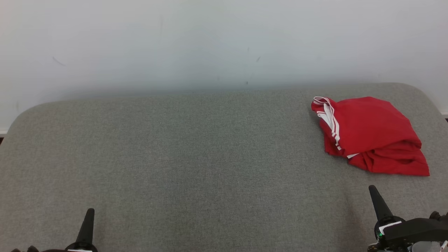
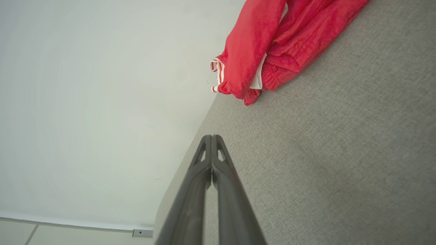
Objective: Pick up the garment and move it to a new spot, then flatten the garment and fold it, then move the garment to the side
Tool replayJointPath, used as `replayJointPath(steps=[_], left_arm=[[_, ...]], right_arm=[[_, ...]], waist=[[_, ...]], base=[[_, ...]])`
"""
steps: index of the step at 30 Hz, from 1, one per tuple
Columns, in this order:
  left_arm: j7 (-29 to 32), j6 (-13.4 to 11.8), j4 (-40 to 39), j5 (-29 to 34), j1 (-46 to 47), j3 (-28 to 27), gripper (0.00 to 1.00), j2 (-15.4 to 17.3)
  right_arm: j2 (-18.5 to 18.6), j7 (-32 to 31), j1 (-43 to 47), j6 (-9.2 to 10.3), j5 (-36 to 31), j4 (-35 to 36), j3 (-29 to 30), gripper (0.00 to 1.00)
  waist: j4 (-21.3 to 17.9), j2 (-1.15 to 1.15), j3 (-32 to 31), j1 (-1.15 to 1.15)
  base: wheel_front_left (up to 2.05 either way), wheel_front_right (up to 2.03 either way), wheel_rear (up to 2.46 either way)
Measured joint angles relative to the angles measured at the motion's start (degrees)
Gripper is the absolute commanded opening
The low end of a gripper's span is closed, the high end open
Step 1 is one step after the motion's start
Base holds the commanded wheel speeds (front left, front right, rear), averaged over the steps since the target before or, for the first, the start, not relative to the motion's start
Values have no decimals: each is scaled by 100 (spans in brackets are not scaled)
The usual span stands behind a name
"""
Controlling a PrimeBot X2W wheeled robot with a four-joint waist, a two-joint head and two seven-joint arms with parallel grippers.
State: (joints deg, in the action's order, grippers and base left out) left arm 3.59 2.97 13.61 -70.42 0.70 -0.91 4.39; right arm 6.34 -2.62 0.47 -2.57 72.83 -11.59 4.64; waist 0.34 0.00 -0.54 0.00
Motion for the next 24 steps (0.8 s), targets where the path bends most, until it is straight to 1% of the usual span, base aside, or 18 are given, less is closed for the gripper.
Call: replayJointPath(steps=[10, 15, 20, 24], left_arm=[[100, 118, 100, -762, 127, -156, 0, -74], [153, 218, 177, -1140, 224, -224, 0, -99], [202, 304, 232, -1526, 230, -308, 0, -141], [252, 334, 271, -1836, 337, -382, 0, -183]], right_arm=[[-130, -147, -208, -154, 684, -196, 112, 0], [-204, -201, -240, -208, 1024, -308, 158, 0], [-277, -293, -378, -307, 1366, -368, 218, 0], [-315, -346, -460, -358, 1662, -469, 261, 0]], waist=[[-13, 0, 25, 0], [-19, 0, 37, 0], [-25, 0, 50, 0], [-30, 0, 59, 0]], base=[[0, 0, 0], [0, 0, 0], [0, 0, 0], [0, 0, 0]])
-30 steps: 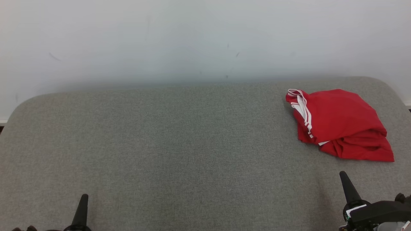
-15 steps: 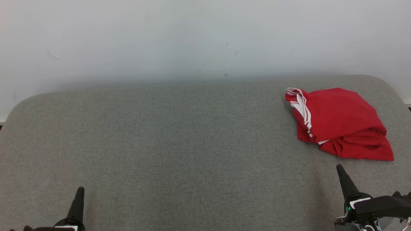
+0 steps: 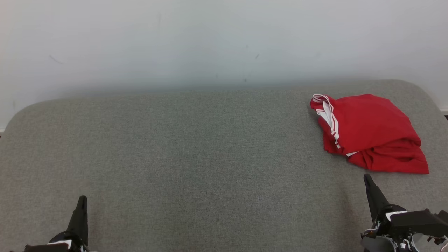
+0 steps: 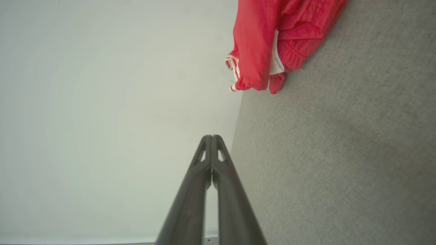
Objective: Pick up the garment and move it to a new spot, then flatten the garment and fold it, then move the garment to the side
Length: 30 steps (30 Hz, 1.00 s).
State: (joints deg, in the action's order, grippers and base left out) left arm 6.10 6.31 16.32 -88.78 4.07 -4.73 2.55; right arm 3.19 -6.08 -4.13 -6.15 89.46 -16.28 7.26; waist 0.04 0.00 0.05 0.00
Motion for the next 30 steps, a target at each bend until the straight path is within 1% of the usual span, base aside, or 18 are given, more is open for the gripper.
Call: replayJointPath(steps=[4, 30], left_arm=[[25, 74, 52, -256, 62, -34, 0, -32], [25, 76, 65, -256, 91, -37, 0, -33]], right_arm=[[-55, -48, -6, -42, 225, -47, 29, 0], [-60, -48, -20, -43, 230, -58, 31, 0]], waist=[[-3, 0, 7, 0], [-4, 0, 6, 0]], base=[[0, 0, 0], [0, 0, 0]])
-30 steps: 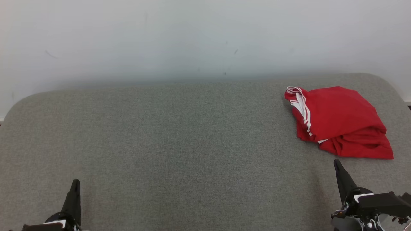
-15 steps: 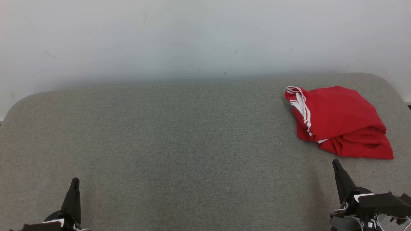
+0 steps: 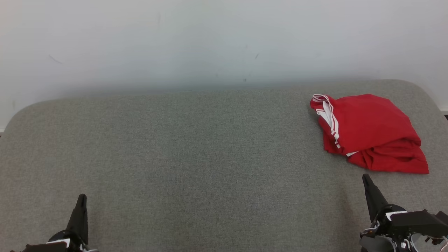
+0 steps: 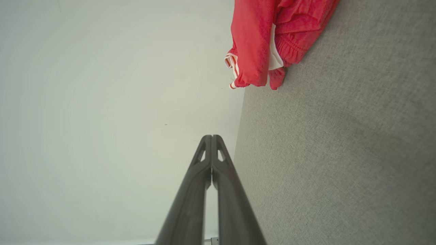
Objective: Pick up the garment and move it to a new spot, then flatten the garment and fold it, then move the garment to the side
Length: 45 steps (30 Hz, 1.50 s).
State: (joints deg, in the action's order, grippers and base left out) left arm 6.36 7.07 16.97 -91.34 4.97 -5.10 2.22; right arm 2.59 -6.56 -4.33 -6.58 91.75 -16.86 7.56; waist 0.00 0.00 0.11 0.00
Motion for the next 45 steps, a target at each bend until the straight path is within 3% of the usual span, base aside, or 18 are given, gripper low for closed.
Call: replayJointPath(steps=[45], left_arm=[[0, 1, 10, -1, 0, 1, 0, -1]], right_arm=[[0, 0, -2, -8, 0, -5, 0, 0]], waist=[[0, 0, -1, 0]], base=[[0, 0, 0]])
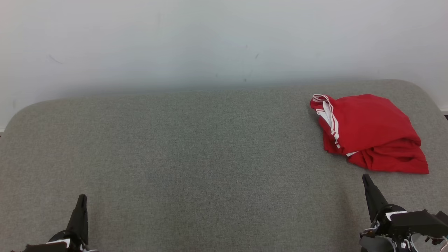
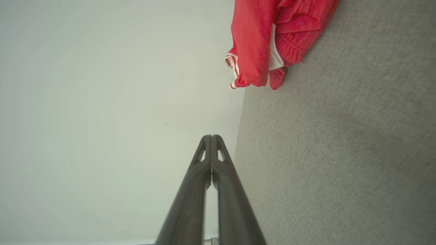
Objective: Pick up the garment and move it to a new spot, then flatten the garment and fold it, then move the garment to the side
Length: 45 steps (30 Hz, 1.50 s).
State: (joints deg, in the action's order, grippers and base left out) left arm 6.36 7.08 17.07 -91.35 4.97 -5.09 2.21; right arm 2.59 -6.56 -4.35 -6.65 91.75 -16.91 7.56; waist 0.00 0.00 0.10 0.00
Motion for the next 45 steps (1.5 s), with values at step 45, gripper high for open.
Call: replayJointPath(steps=[45], left_arm=[[0, 0, 2, 0, 0, 0, 0, 0]], right_arm=[[0, 0, -1, -24, 0, -4, -1, 0]], waist=[[0, 0, 0, 0]], base=[[0, 0, 0]])
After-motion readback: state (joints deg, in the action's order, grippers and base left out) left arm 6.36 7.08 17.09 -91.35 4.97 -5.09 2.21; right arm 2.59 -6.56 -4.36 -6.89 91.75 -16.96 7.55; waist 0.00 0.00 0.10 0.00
